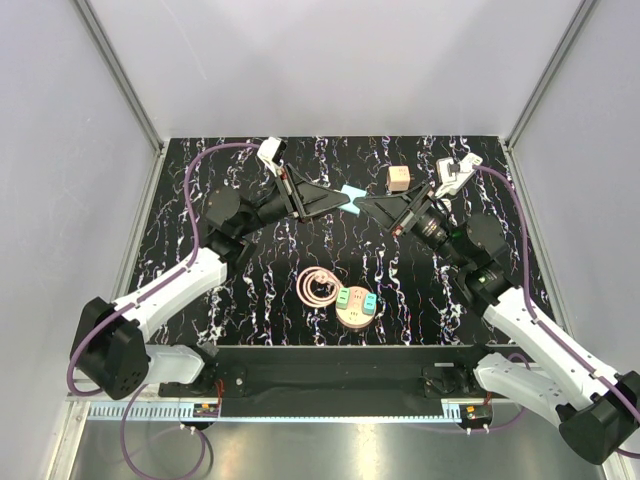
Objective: Insert the plug
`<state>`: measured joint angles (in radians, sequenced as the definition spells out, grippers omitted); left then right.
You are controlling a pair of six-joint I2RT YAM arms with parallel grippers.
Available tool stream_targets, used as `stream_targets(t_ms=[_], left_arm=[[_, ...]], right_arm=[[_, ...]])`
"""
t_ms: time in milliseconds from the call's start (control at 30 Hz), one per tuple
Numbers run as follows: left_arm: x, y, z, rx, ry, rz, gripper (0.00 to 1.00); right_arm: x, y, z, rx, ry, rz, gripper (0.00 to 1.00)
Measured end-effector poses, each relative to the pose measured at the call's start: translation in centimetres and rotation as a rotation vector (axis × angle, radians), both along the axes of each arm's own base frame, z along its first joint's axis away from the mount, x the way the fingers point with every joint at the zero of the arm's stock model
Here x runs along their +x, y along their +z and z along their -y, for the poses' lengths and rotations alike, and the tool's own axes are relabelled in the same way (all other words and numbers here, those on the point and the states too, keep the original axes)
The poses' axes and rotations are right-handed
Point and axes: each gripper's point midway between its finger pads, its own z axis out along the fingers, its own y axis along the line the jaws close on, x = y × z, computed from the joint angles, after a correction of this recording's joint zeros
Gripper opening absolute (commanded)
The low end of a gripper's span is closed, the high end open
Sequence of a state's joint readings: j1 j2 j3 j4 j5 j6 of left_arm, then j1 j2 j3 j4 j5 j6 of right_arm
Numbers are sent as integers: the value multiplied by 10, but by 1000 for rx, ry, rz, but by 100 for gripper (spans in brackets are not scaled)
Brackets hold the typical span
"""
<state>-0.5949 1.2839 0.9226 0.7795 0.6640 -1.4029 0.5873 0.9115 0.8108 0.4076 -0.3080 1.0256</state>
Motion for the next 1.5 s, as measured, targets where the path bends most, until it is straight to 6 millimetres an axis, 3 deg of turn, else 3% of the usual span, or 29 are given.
stream_targets(t_ms=[67, 100, 167, 200, 233, 300, 367, 400, 533, 633, 867, 1000, 1233, 1333, 1500], left_arm=[[0, 0, 0, -3, -2, 2, 0], [0, 1, 0, -4, -2, 3, 0], [-1, 1, 0, -11, -3, 13, 3], [-1, 1, 0, -14, -3, 15, 11], [-1, -1, 0, -16, -2, 16, 38], [0, -5, -1, -14, 4, 12, 69], [0, -9, 0, -6, 5, 9, 93], [1, -12, 0, 2, 5, 7, 95], [4, -25, 2, 52, 14, 5, 99], [10, -38, -3, 111, 34, 2, 99], [22, -72, -25, 298, 106, 0, 99], [36, -90, -39, 475, 174, -3, 99], [55, -121, -77, 809, 327, 71, 99], [58, -147, -97, 957, 373, 77, 99], [63, -168, -113, 1076, 401, 91, 99]], right_arm=[[-1, 1, 0, 9, 3, 6, 41], [-1, 1, 0, 12, 4, 7, 30], [-1, 1, 0, 22, 7, -3, 19], [-1, 1, 0, 23, 8, -1, 0], [0, -1, -1, 22, 8, -3, 0], [1, -4, -1, 18, 7, -10, 0], [4, -8, -2, 5, 1, -22, 0], [5, -12, -2, -8, -8, -32, 0], [16, -32, 6, -93, -69, -75, 0], [27, -37, 20, -150, -138, -98, 0], [46, -7, 53, -259, -308, -102, 0], [67, -4, 82, -339, -441, -156, 0], [114, -39, 146, -542, -664, -357, 0], [136, -61, 176, -609, -726, -462, 0], [161, -101, 215, -711, -782, -619, 0]])
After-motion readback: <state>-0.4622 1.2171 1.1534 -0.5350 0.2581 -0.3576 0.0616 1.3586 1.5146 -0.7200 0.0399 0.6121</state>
